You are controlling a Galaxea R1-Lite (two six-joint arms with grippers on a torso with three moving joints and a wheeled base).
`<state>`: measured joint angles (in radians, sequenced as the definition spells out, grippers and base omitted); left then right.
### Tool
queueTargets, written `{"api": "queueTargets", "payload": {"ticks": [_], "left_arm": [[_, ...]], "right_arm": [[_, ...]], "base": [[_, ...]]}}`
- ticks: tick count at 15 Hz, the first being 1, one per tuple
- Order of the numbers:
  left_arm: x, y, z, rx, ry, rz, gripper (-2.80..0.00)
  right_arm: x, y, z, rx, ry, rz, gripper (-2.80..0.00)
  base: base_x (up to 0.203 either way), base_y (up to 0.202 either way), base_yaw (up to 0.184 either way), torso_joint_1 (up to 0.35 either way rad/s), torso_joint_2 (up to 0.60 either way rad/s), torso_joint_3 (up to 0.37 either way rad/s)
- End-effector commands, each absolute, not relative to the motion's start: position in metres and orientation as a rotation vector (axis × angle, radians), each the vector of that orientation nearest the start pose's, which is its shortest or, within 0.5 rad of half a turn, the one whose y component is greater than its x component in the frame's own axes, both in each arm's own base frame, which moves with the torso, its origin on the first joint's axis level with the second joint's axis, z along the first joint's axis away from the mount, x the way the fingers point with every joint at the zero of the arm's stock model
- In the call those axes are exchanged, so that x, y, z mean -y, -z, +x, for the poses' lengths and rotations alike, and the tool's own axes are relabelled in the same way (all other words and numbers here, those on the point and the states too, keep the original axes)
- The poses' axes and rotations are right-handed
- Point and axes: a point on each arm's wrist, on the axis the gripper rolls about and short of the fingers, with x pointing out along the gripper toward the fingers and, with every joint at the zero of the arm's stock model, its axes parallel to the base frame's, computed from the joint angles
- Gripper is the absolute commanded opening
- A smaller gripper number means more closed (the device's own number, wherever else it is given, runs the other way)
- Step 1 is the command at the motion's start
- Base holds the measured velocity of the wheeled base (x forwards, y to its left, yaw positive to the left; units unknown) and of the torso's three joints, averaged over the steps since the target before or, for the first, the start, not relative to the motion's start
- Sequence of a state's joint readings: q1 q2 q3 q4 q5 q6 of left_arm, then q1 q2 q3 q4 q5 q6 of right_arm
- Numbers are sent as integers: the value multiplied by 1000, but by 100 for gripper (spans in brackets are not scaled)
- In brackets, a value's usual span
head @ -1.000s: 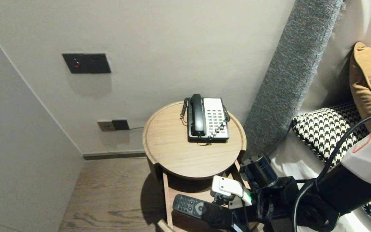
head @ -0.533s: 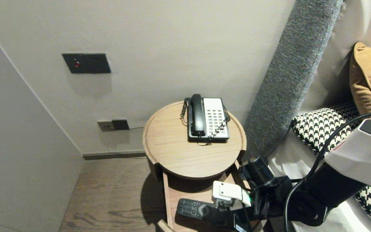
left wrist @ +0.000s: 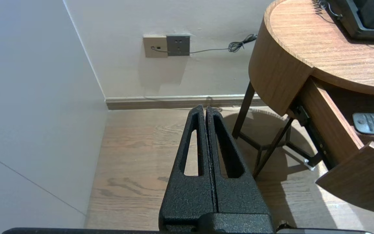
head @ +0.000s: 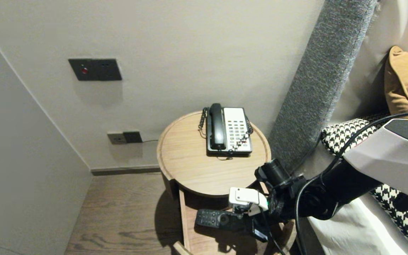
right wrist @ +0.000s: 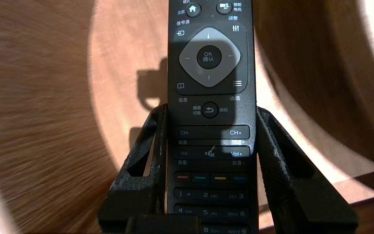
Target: Put the remote controls on the table in the drawer one by one
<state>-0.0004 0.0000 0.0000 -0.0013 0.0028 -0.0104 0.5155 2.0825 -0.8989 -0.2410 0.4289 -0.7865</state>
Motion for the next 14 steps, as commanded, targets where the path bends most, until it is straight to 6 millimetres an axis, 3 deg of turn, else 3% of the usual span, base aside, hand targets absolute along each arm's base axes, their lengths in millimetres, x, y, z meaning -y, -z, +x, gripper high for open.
{"api": "queueTargets", "payload": {"ticks": [1, 14], "left_arm": [[0, -76, -23, 1, -3, -11, -280], [0, -76, -23, 2, -3, -11, -280]], "right_arm": [[-179, -40, 299, -583, -1211, -712, -280], [-186, -12, 316, -534, -1180, -696, -280]], "base": [[0, 0, 0, 0, 0, 0], [0, 0, 0, 0, 0, 0]]}}
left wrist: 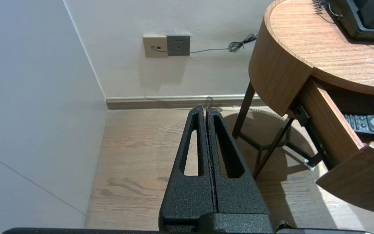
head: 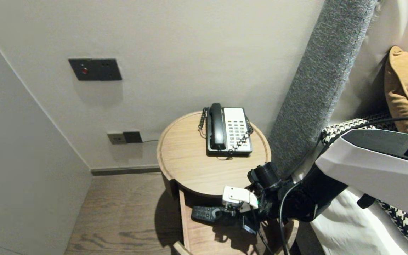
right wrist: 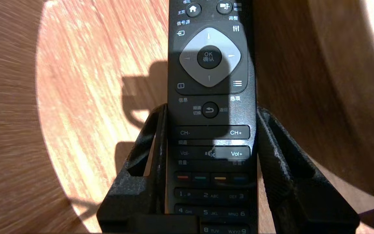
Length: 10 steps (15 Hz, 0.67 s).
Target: Put the remote controls on the table in the drawer one by one
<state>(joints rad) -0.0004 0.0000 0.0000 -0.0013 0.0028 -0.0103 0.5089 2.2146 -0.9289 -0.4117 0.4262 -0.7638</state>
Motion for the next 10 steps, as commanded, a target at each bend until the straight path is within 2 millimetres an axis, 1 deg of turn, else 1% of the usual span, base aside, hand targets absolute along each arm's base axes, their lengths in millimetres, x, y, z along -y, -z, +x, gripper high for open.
{"api": "queueTargets", "payload": {"ticks": [1, 10], "left_arm": [[0, -76, -23, 1, -3, -11, -280], [0, -76, -23, 1, -3, -11, -280]], "right_arm": [[-185, -11, 315, -540, -1180, -697, -280], [-186, -5, 318, -565, -1135, -739, -280]], "base": [[0, 0, 0, 0, 0, 0], [0, 0, 0, 0, 0, 0]]}}
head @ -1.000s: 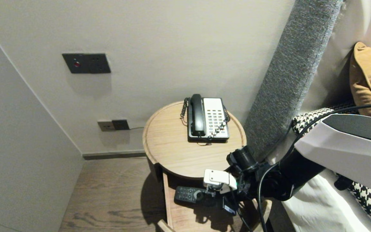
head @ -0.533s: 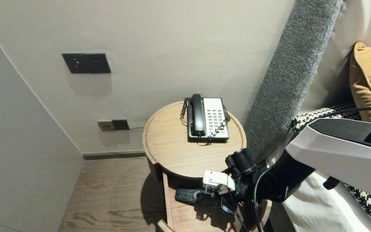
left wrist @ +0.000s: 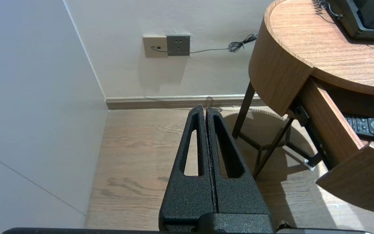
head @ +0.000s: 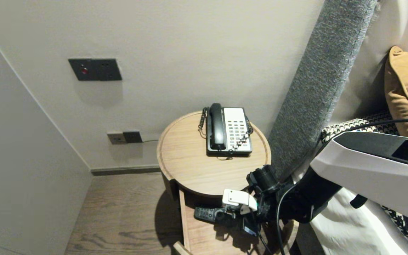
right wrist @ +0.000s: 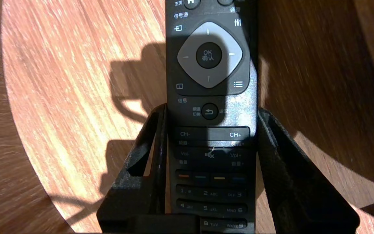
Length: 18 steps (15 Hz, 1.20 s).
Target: Put the remote controls on the table in the drawer one by one
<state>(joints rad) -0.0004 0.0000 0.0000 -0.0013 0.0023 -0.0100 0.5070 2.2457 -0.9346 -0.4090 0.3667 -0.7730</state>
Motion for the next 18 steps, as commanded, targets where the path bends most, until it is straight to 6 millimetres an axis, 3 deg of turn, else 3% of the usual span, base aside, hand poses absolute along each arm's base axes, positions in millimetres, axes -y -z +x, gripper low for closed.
{"api": "queueTargets", "payload": {"ticks": [1, 15, 16, 18], "left_arm": [[0, -76, -23, 2, -2, -11, -280], [0, -76, -23, 2, -3, -11, -280], [0, -76, -23, 1, -2, -11, -280], [0, -76, -23, 1, -3, -11, -280]], "right_arm": [[-187, -5, 319, -562, -1135, -739, -280], [-190, -1, 320, -577, -1098, -795, -280], [-190, 0, 320, -577, -1098, -795, 0], [-190, -2, 319, -574, -1100, -796, 0]], "base": [[0, 0, 0, 0, 0, 0], [0, 0, 0, 0, 0, 0], [0, 0, 0, 0, 0, 0], [0, 0, 0, 0, 0, 0]]}}
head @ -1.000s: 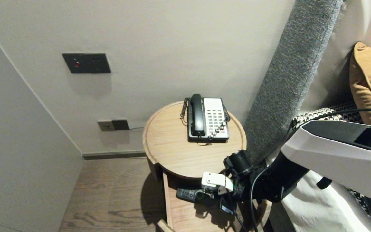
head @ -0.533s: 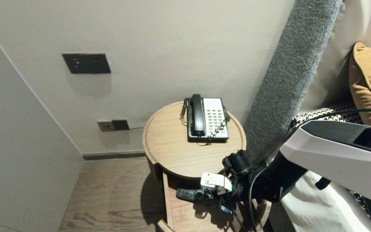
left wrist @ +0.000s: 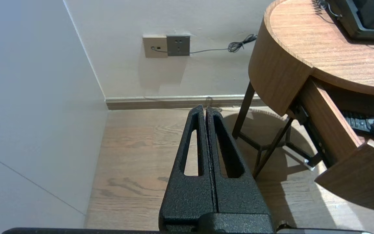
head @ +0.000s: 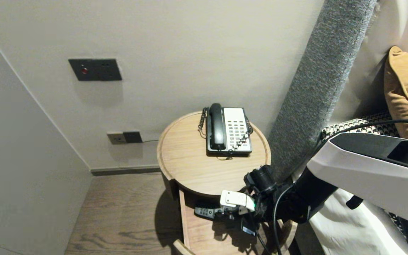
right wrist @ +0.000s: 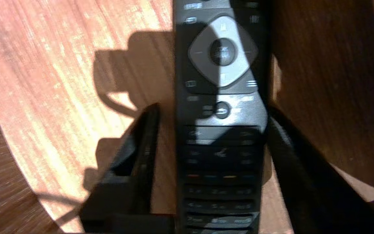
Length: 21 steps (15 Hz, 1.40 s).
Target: Put the remote controls on the table in the drawer one by one
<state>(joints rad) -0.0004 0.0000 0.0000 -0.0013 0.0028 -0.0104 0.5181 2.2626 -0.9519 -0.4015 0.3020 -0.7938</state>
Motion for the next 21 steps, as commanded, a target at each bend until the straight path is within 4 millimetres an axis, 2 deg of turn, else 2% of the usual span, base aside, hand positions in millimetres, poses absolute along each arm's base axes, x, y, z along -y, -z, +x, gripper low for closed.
{"api": "queueTargets", "payload": {"ticks": [1, 4, 8, 11, 21], "left_arm": [[0, -76, -23, 2, -3, -11, -280], [0, -76, -23, 2, -2, -11, -280], [0, -76, -23, 0, -2, -11, -280], [0, -76, -23, 1, -3, -11, -280], [0, -76, -23, 0, -3, -11, -280]], "right_arm": [[-190, -3, 319, -571, -1099, -796, 0], [-188, -6, 318, -569, -1096, -793, 0], [-186, -23, 311, -537, -1089, -792, 0], [-185, -29, 302, -534, -1094, -789, 0], [-172, -71, 270, -470, -1073, -767, 0]], "base": [[0, 0, 0, 0, 0, 0], [0, 0, 0, 0, 0, 0], [0, 0, 0, 0, 0, 0], [0, 0, 0, 0, 0, 0], [0, 0, 0, 0, 0, 0]]}}
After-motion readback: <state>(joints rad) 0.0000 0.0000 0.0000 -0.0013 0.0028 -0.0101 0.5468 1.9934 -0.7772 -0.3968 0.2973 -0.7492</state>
